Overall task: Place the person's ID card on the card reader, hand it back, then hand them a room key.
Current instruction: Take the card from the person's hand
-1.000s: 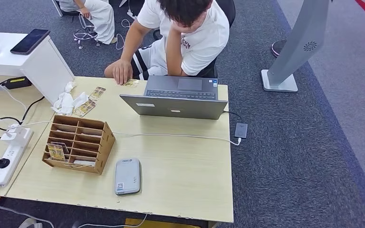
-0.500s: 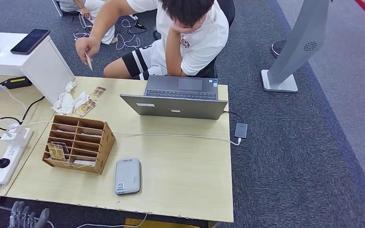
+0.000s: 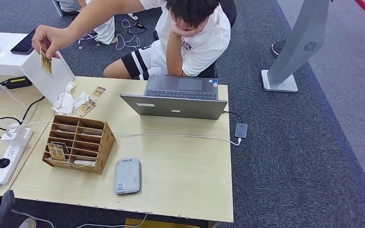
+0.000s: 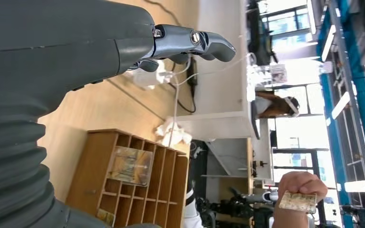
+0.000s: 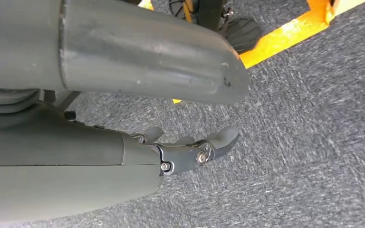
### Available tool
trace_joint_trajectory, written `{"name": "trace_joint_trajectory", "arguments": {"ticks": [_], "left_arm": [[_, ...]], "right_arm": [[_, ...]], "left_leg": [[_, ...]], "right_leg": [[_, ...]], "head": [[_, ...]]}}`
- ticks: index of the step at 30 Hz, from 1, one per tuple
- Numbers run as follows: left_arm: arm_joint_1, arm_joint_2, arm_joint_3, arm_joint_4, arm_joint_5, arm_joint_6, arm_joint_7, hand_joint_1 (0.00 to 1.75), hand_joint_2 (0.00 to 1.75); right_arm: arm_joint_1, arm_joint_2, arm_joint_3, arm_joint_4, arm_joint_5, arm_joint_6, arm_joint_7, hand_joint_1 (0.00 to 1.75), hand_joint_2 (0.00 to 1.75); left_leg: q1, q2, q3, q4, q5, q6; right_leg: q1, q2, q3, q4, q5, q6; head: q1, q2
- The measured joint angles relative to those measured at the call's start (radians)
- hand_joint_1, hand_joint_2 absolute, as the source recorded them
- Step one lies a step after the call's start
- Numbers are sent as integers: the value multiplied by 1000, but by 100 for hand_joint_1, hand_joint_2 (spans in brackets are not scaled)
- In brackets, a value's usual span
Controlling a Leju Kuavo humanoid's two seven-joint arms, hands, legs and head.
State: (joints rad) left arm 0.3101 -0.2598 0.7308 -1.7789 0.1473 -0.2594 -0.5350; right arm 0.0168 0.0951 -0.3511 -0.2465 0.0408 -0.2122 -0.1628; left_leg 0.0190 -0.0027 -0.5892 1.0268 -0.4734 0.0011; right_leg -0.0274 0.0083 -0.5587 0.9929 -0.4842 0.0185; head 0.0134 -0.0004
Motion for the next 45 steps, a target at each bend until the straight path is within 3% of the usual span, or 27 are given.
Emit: {"name": "trace_joint_trajectory", "arguments": {"ticks": [6,14,32,45], "left_arm": [[-10,47,-68,-60,-152,115,6,0,175],[-111,119,-174,-45,-365,200,80,0,175],[-394,272,-425,164,-799,366,266,0,175],[-582,408,-609,313,-1116,494,409,0,175]], "right_arm": [[-7,4,0,8,33,-6,13,0,0],[-15,10,2,16,81,-3,24,0,0],[-28,15,49,31,198,15,57,0,0],[-34,19,107,40,294,32,79,0,0]], "left_leg": [[0,0,0,0,0,0],[0,0,1,0,1,-1],[0,1,0,0,1,-1],[1,1,0,0,1,-1]], "right_leg": [[0,0,-2,0,0,0],[0,0,-1,0,0,0],[1,1,-1,0,1,-1],[1,2,-1,1,1,-1]], "head": [[0,0],[0,0],[0,0],[0,0]]}}
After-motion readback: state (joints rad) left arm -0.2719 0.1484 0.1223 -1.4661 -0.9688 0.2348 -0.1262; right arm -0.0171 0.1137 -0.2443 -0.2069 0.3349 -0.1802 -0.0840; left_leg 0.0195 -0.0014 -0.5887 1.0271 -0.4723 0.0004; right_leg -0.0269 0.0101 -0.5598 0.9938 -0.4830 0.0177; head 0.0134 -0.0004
